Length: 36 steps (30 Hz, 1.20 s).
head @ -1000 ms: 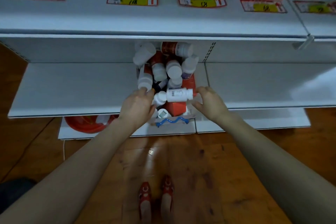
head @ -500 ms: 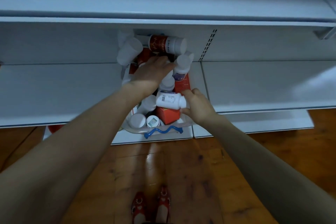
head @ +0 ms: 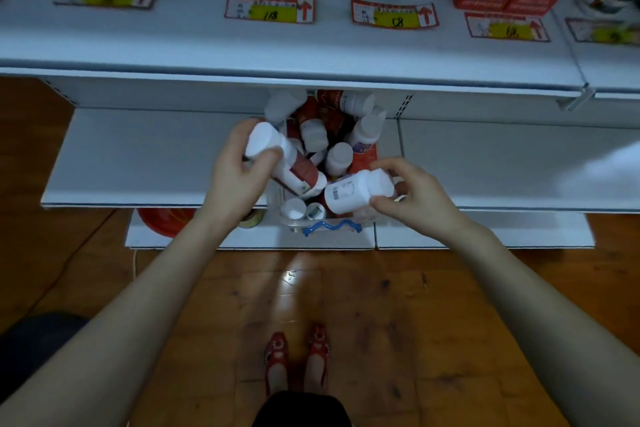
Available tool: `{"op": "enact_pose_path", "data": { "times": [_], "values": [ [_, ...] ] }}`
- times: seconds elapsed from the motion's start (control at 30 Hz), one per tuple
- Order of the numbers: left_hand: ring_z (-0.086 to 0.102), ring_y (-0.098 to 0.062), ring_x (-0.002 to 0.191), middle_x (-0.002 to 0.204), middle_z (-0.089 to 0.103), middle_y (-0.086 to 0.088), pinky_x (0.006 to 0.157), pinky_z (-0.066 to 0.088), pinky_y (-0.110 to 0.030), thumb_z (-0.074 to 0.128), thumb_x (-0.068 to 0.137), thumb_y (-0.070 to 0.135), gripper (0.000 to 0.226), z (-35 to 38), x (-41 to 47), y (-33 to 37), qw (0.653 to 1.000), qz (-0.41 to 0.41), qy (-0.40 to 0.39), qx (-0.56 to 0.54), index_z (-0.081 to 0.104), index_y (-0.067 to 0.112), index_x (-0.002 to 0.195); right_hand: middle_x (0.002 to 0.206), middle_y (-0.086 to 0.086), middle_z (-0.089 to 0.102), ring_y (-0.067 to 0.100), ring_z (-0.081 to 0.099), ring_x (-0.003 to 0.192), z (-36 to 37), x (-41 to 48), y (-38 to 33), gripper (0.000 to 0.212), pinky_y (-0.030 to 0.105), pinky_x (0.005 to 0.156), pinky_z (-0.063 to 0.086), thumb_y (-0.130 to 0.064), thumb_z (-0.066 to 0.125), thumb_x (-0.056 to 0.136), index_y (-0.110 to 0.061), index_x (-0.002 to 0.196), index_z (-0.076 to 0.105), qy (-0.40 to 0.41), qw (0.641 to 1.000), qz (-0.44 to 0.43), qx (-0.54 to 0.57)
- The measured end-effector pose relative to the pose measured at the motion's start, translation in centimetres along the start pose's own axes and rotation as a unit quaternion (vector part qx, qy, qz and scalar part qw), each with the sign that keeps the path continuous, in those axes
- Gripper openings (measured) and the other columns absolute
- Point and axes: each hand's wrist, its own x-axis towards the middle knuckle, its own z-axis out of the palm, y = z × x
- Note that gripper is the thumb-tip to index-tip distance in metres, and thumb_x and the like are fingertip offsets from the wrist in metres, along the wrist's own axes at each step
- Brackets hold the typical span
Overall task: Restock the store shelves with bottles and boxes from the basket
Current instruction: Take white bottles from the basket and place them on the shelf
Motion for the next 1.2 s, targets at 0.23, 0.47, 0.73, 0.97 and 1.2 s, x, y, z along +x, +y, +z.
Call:
{"op": "enact_pose_path", "data": {
  "times": [0.23, 0.47, 0.73, 0.97, 1.2],
  "values": [
    [0.057, -0.011, 0.08, 0.086, 0.058, 0.005, 0.061, 0.052, -0.028, 0.044, 0.069, 0.027, 0.026, -5.2, -1.6, 6.4, 0.973, -0.1, 0.002, -0.208, 0.056, 0.03, 0.092, 0.1, -0.002, 0.053, 0.014, 0.06, 0.073, -4.5, -4.2, -7.7, 0.053, 0.033, 0.059, 0.046, 0.015, 0.058, 0.073, -0.036, 0.085, 0.055, -0.08, 0.979, -0.03, 0.184],
    [0.057, -0.01, 0.072, 0.081, 0.057, 0.005, 0.052, 0.05, -0.021, 0.052, 0.054, 0.029, 0.037, -9.0, -2.8, 11.7, 0.965, -0.071, -0.009, -0.253, 0.057, 0.028, 0.091, 0.097, 0.006, 0.055, 0.01, 0.052, 0.065, -7.3, -7.5, -13.9, 0.017, 0.024, 0.057, 0.042, -0.039, 0.069, 0.077, -0.037, 0.075, 0.053, -0.05, 0.986, -0.116, 0.112],
    [0.057, -0.012, 0.071, 0.08, 0.058, 0.003, 0.053, 0.051, -0.022, 0.055, 0.043, 0.036, 0.047, -11.9, -4.1, 14.6, 0.961, -0.047, -0.019, -0.271, 0.059, 0.028, 0.089, 0.096, -0.005, 0.055, 0.0, 0.056, 0.073, -8.5, -9.3, -16.6, 0.022, 0.012, 0.062, 0.044, -0.009, 0.065, 0.081, -0.027, 0.088, 0.054, -0.026, 0.985, -0.147, 0.091],
    [0.057, -0.01, 0.069, 0.08, 0.057, 0.003, 0.051, 0.05, -0.019, 0.049, 0.06, 0.026, 0.031, -12.9, -4.2, 15.6, 0.962, -0.025, -0.019, -0.272, 0.059, 0.027, 0.089, 0.099, -0.006, 0.062, 0.006, 0.061, 0.086, -9.5, -10.7, -18.2, 0.033, 0.021, 0.076, 0.052, -0.003, 0.068, 0.076, -0.027, 0.096, 0.058, -0.035, 0.984, -0.135, 0.11],
    [0.057, -0.006, 0.067, 0.083, 0.058, 0.005, 0.048, 0.049, -0.02, 0.054, 0.055, 0.028, 0.036, -10.9, -4.1, 16.7, 0.969, -0.012, -0.058, -0.24, 0.061, 0.028, 0.09, 0.096, -0.002, 0.065, -0.001, 0.061, 0.081, -10.1, -12.6, -17.2, 0.028, 0.014, 0.069, 0.051, -0.01, 0.063, 0.082, -0.03, 0.102, 0.059, 0.057, 0.983, -0.084, 0.15]
  ]
}}
